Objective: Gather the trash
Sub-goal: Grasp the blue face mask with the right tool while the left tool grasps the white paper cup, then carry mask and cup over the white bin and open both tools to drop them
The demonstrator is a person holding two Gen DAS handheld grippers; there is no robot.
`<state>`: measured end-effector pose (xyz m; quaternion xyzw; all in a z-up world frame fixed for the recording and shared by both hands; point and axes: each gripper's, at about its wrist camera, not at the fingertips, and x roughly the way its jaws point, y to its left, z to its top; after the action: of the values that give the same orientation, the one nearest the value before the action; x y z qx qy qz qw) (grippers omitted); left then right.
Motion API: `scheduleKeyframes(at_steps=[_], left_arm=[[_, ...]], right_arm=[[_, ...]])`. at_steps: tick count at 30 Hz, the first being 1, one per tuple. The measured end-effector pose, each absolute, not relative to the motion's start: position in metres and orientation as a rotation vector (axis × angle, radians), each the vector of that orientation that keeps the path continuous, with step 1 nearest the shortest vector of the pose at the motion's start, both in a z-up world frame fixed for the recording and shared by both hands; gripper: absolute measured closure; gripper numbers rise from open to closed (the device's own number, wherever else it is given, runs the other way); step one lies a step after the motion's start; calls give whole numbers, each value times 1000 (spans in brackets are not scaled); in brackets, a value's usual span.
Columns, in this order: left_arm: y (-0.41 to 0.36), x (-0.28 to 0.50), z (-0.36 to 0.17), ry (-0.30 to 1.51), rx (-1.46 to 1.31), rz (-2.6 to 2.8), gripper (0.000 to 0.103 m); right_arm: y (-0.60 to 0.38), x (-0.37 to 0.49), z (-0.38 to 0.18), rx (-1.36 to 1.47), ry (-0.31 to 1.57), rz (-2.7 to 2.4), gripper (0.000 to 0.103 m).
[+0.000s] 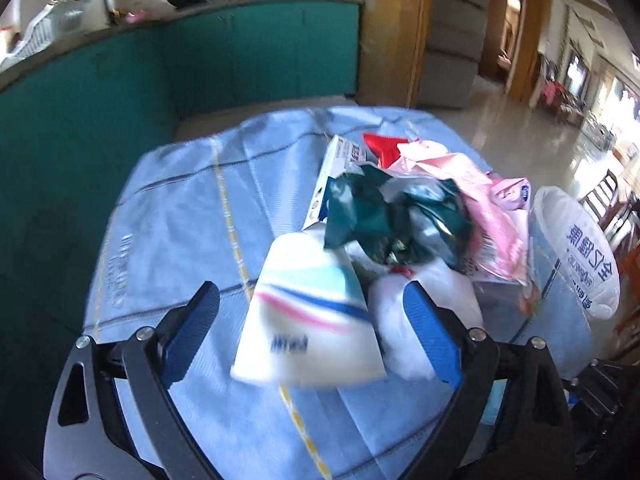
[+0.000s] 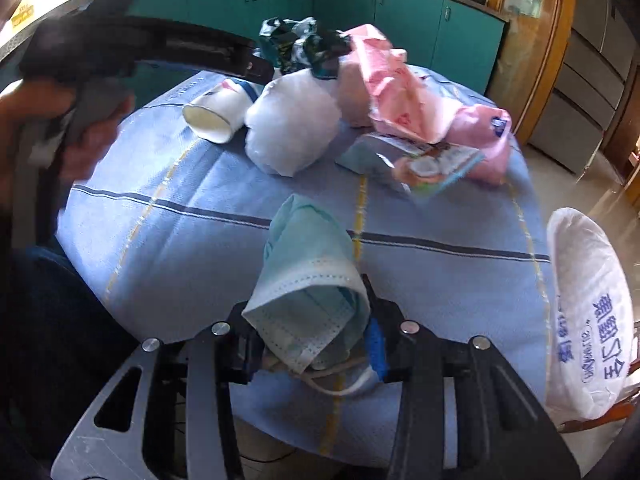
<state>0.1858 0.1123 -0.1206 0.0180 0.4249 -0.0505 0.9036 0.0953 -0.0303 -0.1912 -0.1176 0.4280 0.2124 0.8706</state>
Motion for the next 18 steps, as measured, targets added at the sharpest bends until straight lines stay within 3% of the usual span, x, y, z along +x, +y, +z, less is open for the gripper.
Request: scheduleKeyframes(at_steps=[8, 9, 10, 11, 18], left_arm=[[125, 209, -140, 985, -44, -131, 11], [127, 208, -143, 992, -57, -131, 13], [131, 207, -144, 997, -72, -134, 23], [135, 206, -147, 1008, -96, -143, 27], [143, 178, -133, 913, -64, -76, 29]], right_arm=[[-43, 96, -195, -224, 901, 436, 61], [-41, 97, -195, -226, 900, 436, 61], [-40, 96, -194, -228, 897, 436, 61], [-40, 95, -193, -225, 890, 439, 61], [-55, 90, -178, -193, 851, 431, 61]])
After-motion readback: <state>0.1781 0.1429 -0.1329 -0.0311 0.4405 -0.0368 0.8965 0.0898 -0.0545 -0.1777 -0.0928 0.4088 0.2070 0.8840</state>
